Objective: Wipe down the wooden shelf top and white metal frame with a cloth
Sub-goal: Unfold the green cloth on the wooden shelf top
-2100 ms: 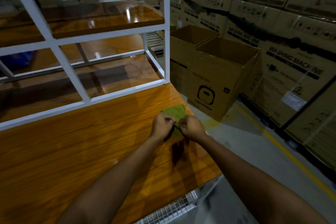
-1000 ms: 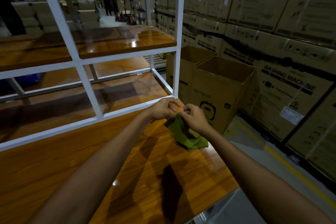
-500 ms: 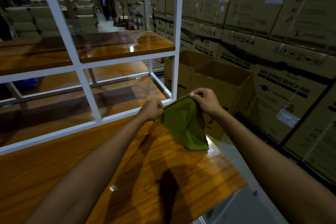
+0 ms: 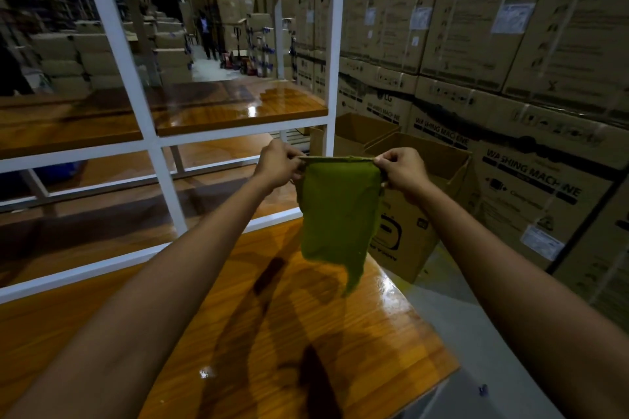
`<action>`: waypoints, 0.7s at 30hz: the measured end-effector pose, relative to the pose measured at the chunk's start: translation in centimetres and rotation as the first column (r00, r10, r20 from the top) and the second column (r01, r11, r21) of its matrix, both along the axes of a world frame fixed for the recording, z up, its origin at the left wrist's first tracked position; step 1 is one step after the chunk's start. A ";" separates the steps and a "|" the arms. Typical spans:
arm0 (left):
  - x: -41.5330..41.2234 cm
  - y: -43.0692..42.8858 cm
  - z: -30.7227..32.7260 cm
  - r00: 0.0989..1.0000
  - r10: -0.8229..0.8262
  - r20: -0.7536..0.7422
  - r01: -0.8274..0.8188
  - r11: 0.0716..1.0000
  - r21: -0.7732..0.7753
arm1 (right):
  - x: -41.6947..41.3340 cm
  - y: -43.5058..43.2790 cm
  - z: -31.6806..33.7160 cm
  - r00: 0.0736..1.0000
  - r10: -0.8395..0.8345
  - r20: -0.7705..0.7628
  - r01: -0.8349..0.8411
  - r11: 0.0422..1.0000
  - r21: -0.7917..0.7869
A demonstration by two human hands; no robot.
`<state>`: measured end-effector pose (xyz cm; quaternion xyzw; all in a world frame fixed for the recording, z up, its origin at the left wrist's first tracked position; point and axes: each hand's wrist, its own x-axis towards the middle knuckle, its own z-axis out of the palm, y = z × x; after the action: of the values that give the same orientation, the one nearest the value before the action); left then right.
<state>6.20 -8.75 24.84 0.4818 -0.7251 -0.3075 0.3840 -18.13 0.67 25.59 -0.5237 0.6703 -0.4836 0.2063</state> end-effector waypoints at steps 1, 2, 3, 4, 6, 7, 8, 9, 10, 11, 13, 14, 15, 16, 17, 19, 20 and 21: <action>-0.1 -0.5 0.2 0.999 0.020 0.029 -0.019 1.000 -0.018 | 0.0 -0.4 0.1 1.000 -0.006 0.000 0.006 1.000 0.013; -0.2 -0.8 0.5 0.998 0.036 0.056 -0.034 0.999 -0.034 | 0.1 -0.9 0.2 1.000 -0.017 -0.004 0.018 1.000 0.021; -0.3 -1.2 0.7 0.996 0.052 0.078 -0.048 0.997 -0.057 | 0.1 -1.3 0.4 0.999 -0.029 -0.014 0.029 0.999 0.020; -0.5 -1.5 1.0 0.993 0.073 0.098 -0.064 0.994 -0.092 | 0.1 -1.7 0.5 0.999 -0.039 -0.022 0.040 0.999 0.008; -0.8 -1.7 1.4 0.984 0.123 0.129 -0.099 0.979 -0.180 | 0.4 -2.2 0.9 0.998 -0.040 -0.040 0.038 0.998 -0.039; -0.8 -1.4 1.5 0.981 0.147 0.129 -0.115 0.967 -0.227 | 0.5 -2.1 1.1 0.998 -0.031 -0.057 0.027 0.997 -0.068; -0.8 -0.9 1.6 0.979 0.163 0.120 -0.125 0.953 -0.277 | 0.6 -2.0 1.2 0.997 -0.020 -0.075 0.013 0.996 -0.093; -0.8 -0.5 1.4 0.979 0.170 0.114 -0.125 0.938 -0.324 | 0.6 -1.7 1.1 0.995 -0.009 -0.097 -0.003 0.993 -0.118; -0.7 0.0 1.2 0.979 0.170 0.115 -0.118 0.923 -0.366 | 0.4 -1.3 0.7 0.993 0.005 -0.122 -0.022 0.991 -0.135; -0.4 0.6 0.6 0.978 0.168 0.126 -0.106 0.913 -0.395 | 0.2 -0.7 0.2 0.988 0.028 -0.151 -0.050 0.989 -0.143; 0.3 2.3 -1.7 0.977 0.161 0.137 -0.089 0.900 -0.426 | -0.3 1.0 -2.0 0.977 0.092 -0.192 -0.117 0.985 -0.123; 0.7 3.3 -3.4 0.977 0.161 0.139 -0.086 0.897 -0.434 | -0.3 2.2 -3.5 0.966 0.138 -0.217 -0.161 0.983 -0.092; 1.2 4.6 -5.6 0.975 0.163 0.155 -0.083 0.901 -0.426 | -0.3 3.5 -5.4 0.947 0.190 -0.259 -0.209 0.977 -0.044; 1.7 6.1 -8.1 0.968 0.160 0.194 -0.072 0.916 -0.395 | -0.2 4.9 -7.7 0.918 0.246 -0.312 -0.255 0.967 0.011; 2.2 7.6 -11.0 0.953 0.153 0.262 -0.049 0.930 -0.366 | -0.1 6.3 -10.1 0.881 0.302 -0.364 -0.298 0.952 0.070; 3.6 10.8 -17.1 0.907 0.092 0.411 0.049 0.946 -0.320 | 0.0 8.7 -15.4 0.801 0.411 -0.434 -0.361 0.912 0.196; 4.4 12.4 -19.9 0.884 0.021 0.468 0.124 0.953 -0.277 | 0.1 9.9 -17.8 0.763 0.466 -0.448 -0.379 0.884 0.274; 5.1 13.8 -22.3 0.853 -0.073 0.518 0.208 0.955 -0.210 | 0.2 11.1 -19.9 0.721 0.526 -0.451 -0.385 0.845 0.371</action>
<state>11.34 5.05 2.53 0.4365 -0.8673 -0.1013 0.2168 -17.93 11.74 5.71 -0.7566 0.6048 -0.1622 0.1882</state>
